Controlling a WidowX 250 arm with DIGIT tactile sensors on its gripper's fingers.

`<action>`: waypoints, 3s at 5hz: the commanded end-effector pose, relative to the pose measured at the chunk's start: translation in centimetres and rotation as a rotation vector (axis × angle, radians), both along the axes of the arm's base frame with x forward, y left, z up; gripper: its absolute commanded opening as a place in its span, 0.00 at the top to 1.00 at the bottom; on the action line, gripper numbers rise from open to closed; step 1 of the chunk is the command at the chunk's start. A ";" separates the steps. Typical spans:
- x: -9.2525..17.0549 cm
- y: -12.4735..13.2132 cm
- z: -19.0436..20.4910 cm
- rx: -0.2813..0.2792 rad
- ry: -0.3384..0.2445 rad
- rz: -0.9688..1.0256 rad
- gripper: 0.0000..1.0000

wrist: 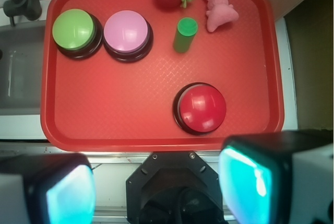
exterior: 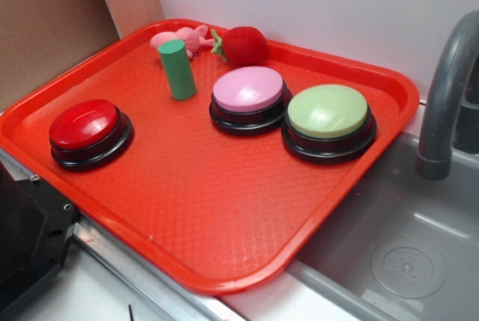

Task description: Push the red button.

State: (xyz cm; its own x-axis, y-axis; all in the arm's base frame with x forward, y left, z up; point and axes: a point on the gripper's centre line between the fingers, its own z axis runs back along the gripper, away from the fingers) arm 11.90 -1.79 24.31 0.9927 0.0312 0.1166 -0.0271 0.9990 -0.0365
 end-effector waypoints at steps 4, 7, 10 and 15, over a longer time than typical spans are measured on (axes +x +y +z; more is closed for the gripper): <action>3.4 11.4 -12.6 0.075 0.094 0.002 0.00; 3.1 8.1 -17.6 0.082 0.084 -0.106 0.00; 3.7 6.7 -20.0 0.095 0.097 -0.160 0.00; 3.4 6.7 -13.6 0.103 0.061 -0.092 0.00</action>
